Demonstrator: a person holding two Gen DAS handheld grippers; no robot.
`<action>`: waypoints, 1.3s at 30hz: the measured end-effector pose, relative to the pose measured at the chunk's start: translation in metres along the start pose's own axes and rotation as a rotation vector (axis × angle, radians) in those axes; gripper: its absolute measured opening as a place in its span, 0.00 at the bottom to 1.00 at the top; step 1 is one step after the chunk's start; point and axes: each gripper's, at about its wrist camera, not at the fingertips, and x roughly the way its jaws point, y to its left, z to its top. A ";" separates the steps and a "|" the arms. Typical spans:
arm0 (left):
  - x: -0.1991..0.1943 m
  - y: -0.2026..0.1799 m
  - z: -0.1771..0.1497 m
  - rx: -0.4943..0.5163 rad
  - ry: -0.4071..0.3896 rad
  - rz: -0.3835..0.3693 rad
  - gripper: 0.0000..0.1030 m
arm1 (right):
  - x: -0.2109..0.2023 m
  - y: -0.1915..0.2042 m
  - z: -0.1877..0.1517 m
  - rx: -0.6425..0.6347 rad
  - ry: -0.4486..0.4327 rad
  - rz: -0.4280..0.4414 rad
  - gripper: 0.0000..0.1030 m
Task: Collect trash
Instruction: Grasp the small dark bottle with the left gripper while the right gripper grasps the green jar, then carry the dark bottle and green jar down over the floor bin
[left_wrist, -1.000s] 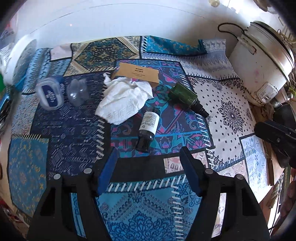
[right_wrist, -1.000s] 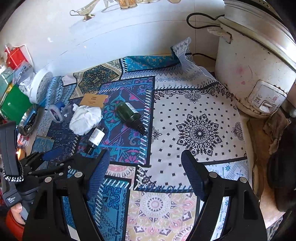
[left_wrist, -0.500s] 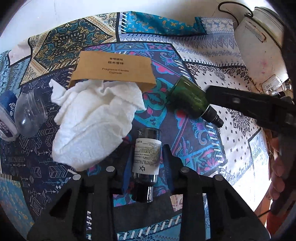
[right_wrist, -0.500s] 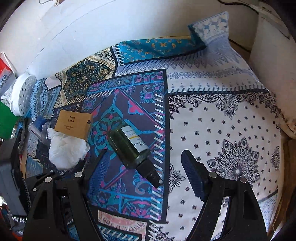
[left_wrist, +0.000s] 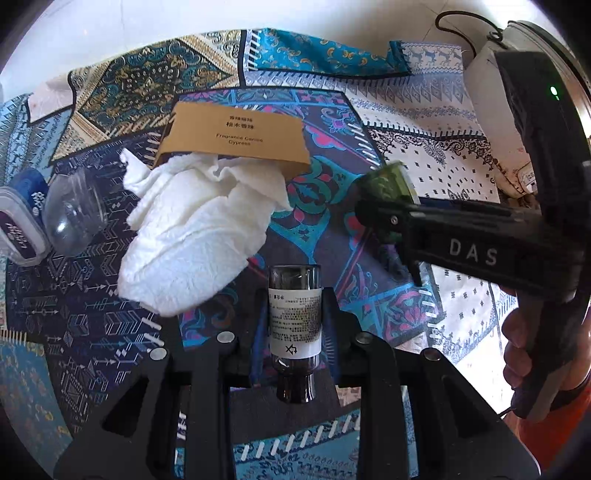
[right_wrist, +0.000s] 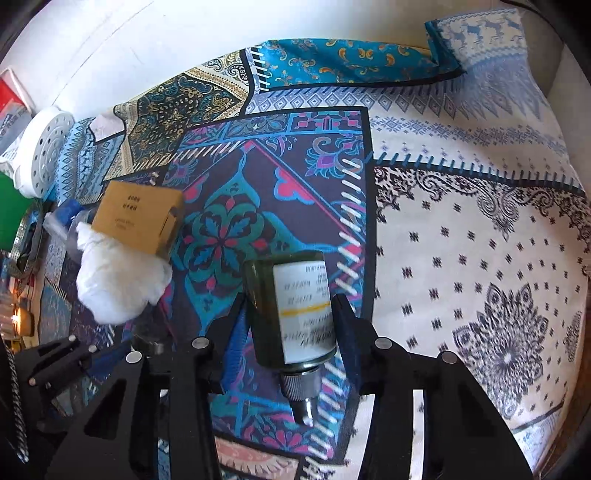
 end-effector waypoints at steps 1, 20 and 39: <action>-0.005 -0.002 -0.002 0.004 -0.010 0.003 0.26 | -0.006 -0.001 -0.004 -0.002 -0.008 -0.001 0.39; -0.126 -0.085 -0.084 -0.104 -0.252 0.125 0.26 | -0.154 -0.009 -0.114 -0.080 -0.231 0.038 0.38; -0.211 -0.096 -0.215 -0.040 -0.324 0.134 0.26 | -0.209 0.058 -0.245 -0.069 -0.317 0.051 0.38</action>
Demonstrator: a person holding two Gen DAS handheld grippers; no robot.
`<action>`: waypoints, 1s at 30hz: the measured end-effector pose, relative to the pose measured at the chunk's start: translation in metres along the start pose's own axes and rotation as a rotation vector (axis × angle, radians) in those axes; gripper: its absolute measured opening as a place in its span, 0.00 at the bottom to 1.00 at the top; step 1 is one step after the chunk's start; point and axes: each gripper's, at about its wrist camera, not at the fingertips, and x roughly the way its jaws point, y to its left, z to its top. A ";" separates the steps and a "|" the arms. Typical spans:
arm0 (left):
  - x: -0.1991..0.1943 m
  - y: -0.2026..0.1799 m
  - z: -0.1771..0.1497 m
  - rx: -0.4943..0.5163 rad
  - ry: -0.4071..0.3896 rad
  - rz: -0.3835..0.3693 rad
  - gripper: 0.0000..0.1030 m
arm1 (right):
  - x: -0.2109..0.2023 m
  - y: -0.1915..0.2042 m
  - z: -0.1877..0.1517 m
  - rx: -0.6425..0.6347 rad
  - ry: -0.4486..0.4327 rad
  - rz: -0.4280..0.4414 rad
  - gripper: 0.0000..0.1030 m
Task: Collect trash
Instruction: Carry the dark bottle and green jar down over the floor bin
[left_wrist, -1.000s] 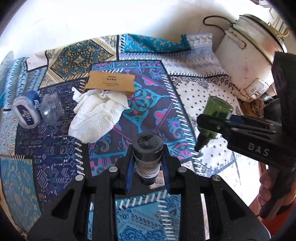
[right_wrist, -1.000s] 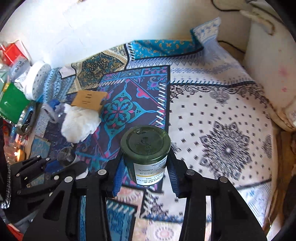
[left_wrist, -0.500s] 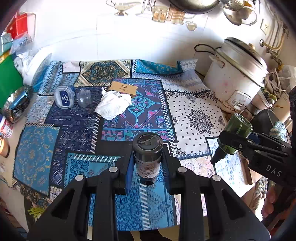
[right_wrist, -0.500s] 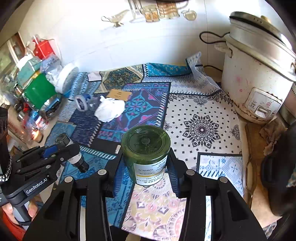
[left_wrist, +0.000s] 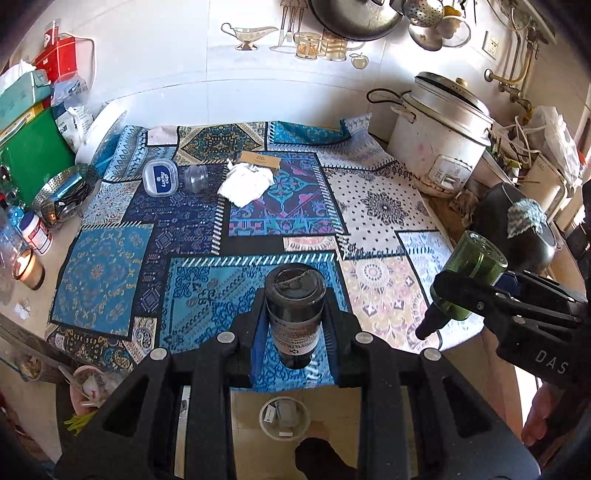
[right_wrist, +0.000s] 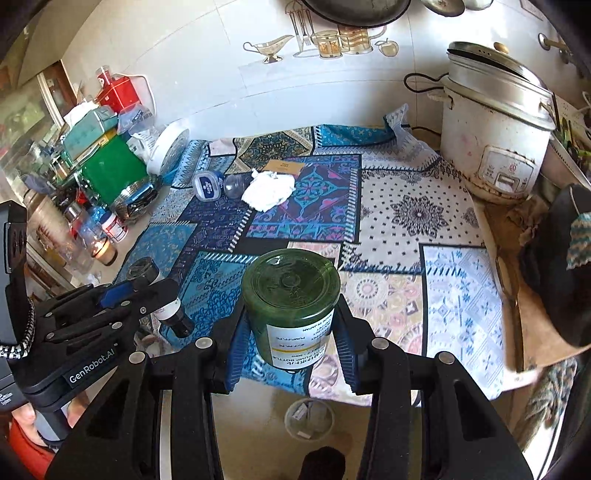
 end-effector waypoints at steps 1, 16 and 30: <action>-0.003 0.003 -0.009 0.005 0.008 -0.004 0.26 | 0.001 0.005 -0.009 0.012 0.009 -0.004 0.38; 0.011 0.038 -0.139 0.090 0.156 -0.021 0.26 | 0.044 0.037 -0.134 0.137 0.151 -0.071 0.38; 0.142 0.034 -0.265 0.035 0.374 -0.011 0.26 | 0.138 -0.027 -0.242 0.204 0.318 -0.117 0.38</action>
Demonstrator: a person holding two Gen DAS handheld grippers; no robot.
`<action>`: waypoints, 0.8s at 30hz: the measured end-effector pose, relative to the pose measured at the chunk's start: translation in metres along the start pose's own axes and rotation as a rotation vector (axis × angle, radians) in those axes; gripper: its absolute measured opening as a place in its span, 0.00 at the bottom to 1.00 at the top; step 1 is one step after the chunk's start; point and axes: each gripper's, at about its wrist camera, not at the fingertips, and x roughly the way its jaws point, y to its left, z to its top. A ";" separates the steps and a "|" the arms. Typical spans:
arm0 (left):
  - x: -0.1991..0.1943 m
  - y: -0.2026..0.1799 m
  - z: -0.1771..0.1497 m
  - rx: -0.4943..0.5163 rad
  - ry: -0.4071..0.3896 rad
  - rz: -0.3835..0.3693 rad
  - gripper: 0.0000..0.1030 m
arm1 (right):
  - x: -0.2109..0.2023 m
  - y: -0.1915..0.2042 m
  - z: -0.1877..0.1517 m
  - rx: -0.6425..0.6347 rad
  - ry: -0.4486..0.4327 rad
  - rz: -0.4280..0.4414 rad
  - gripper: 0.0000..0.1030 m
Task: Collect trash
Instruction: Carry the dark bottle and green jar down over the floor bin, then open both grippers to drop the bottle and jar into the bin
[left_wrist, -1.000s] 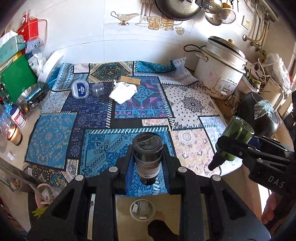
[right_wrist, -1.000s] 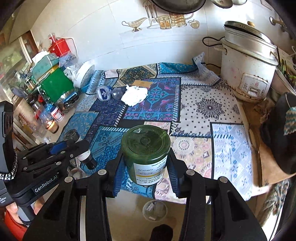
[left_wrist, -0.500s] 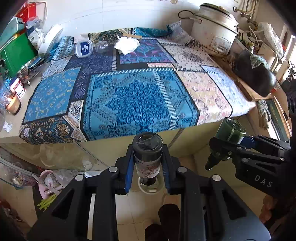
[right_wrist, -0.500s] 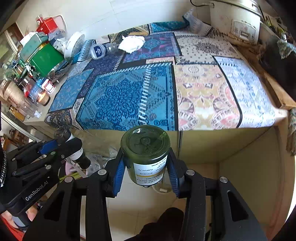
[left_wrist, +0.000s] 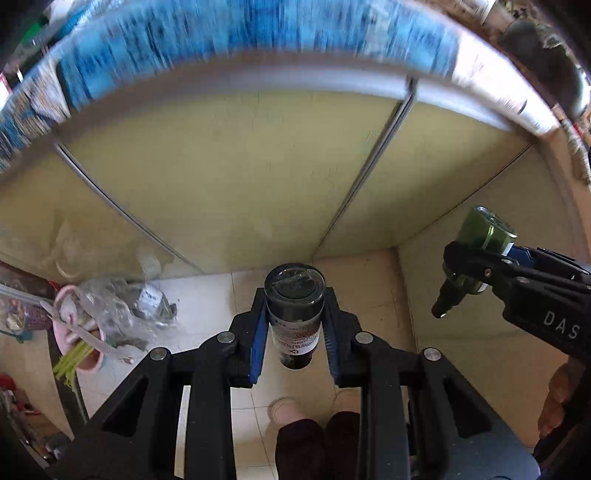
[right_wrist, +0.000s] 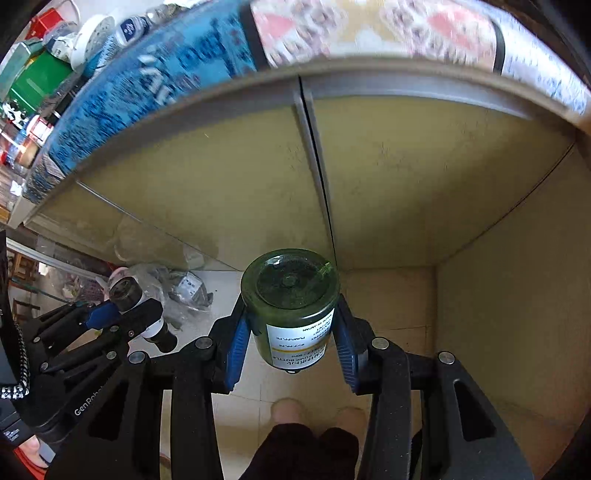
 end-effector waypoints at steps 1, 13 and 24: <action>0.015 0.001 -0.003 -0.013 0.009 -0.008 0.26 | 0.014 -0.006 -0.004 0.002 0.008 -0.003 0.38; 0.210 0.030 -0.057 -0.085 0.030 0.000 0.26 | 0.204 -0.063 -0.054 0.028 0.106 0.002 0.38; 0.356 0.068 -0.101 -0.221 0.100 -0.107 0.26 | 0.321 -0.075 -0.078 -0.003 0.180 0.068 0.38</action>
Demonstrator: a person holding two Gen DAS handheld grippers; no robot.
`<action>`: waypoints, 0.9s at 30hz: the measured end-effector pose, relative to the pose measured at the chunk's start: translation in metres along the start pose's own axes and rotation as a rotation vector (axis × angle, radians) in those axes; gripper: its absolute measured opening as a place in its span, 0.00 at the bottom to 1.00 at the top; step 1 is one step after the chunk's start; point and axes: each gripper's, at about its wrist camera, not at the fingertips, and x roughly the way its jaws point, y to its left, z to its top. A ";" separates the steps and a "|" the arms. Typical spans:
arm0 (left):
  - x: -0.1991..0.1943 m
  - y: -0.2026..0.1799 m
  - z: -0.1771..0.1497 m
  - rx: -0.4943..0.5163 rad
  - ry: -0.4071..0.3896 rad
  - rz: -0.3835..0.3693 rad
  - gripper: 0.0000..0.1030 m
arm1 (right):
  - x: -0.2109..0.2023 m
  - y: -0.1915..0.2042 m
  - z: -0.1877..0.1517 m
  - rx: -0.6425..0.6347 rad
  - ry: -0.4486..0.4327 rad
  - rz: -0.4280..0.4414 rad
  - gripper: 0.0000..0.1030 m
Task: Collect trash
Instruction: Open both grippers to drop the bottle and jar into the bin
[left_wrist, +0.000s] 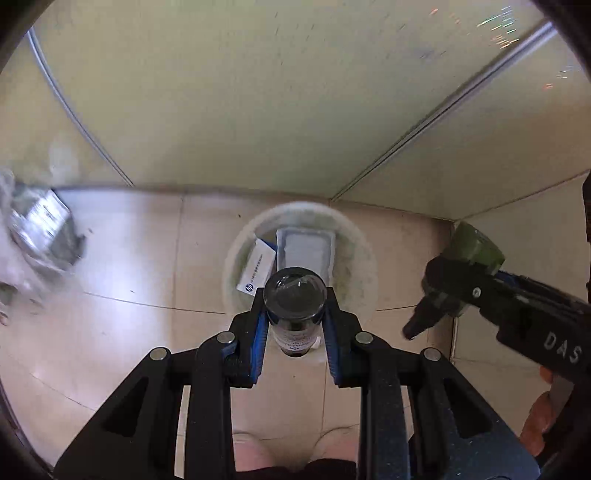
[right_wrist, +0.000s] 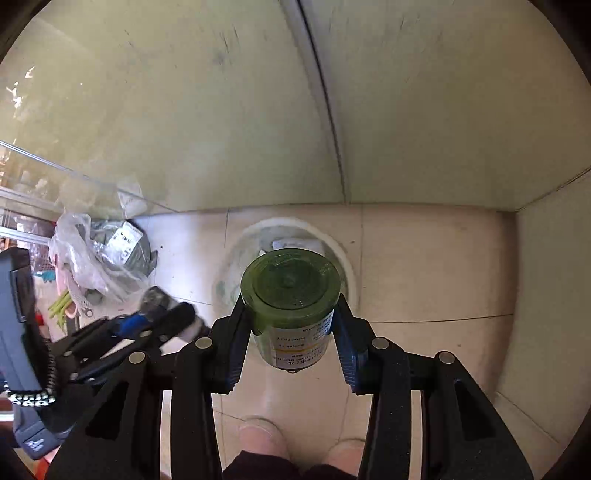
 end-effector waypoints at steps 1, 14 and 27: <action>0.008 0.003 0.001 -0.009 0.002 -0.004 0.26 | 0.006 0.000 0.000 -0.004 0.006 0.005 0.38; 0.037 0.008 -0.002 -0.058 0.038 0.005 0.26 | 0.019 -0.014 -0.006 -0.003 0.075 0.022 0.39; -0.141 -0.050 0.012 -0.010 -0.044 0.060 0.26 | -0.146 0.045 0.012 -0.066 -0.015 -0.028 0.39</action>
